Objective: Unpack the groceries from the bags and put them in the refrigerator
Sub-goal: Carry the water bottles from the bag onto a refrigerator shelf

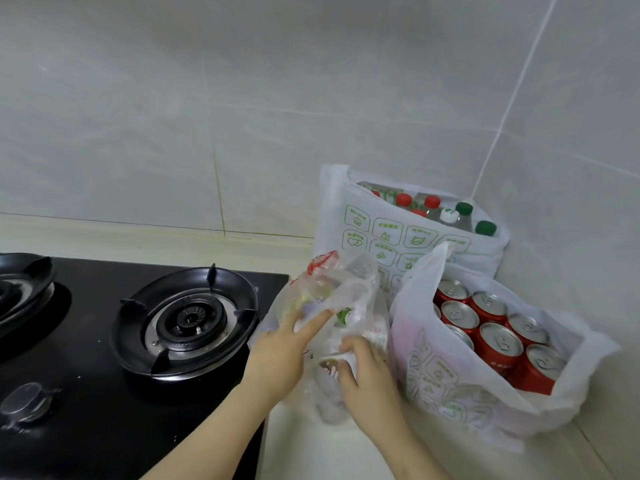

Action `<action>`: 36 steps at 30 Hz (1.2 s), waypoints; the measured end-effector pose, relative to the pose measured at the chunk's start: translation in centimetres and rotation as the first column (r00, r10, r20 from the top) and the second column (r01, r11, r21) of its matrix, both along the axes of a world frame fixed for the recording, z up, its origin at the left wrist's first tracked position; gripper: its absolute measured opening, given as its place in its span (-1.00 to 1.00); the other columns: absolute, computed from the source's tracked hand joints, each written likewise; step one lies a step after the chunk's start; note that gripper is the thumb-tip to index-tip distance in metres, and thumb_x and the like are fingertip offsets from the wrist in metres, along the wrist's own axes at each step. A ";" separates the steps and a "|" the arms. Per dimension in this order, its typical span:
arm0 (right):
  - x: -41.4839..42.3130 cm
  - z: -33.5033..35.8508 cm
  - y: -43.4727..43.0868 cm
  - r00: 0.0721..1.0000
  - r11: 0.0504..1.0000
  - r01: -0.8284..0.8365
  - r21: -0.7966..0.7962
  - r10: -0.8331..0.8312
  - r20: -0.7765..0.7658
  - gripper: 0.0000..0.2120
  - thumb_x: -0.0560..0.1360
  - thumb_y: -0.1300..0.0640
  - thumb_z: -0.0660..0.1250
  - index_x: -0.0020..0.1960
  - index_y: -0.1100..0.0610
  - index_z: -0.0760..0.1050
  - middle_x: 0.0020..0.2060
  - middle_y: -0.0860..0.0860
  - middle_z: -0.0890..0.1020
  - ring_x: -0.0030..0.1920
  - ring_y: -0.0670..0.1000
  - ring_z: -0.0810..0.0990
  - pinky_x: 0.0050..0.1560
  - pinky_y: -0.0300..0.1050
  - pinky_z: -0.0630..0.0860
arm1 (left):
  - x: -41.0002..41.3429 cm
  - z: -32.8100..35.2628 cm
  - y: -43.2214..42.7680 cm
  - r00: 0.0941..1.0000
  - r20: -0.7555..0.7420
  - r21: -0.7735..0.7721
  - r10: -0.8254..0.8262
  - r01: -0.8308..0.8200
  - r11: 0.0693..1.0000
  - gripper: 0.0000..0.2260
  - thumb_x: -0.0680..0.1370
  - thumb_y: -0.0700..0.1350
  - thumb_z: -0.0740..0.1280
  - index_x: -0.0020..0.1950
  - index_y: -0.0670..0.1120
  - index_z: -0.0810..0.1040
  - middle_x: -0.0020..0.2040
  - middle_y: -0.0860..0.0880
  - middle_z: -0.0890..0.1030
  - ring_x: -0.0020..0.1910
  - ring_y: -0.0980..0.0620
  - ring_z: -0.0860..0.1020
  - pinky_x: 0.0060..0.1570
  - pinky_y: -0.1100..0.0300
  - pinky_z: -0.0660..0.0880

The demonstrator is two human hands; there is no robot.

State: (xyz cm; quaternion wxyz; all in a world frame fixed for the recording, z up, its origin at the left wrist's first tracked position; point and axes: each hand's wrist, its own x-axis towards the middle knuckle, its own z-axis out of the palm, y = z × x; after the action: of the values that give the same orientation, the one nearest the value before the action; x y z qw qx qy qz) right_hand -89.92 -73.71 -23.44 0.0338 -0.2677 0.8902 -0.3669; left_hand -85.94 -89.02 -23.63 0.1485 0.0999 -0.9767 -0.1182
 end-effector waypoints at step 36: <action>-6.7 6.5 1.6 0.912 0.989 0.084 -0.120 -0.125 -0.391 -0.71 0.45 0.24 0.29 0.15 0.15 0.56 0.10 0.03 0.60 0.14 0.13 0.50 0.14 -0.05 0.42 | -6.9 6.9 2.9 0.991 -0.092 0.048 -0.097 0.102 0.994 -0.36 0.23 0.18 -0.15 0.16 0.10 0.47 0.00 0.08 0.31 0.03 0.06 0.30 0.07 0.17 0.21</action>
State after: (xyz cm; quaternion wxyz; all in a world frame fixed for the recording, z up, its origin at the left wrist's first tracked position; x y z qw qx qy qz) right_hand -96.59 -72.15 -16.99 -0.1811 -0.2899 0.8719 -0.3506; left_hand -92.80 -86.07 -16.78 0.1835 0.0493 -0.9694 -0.1556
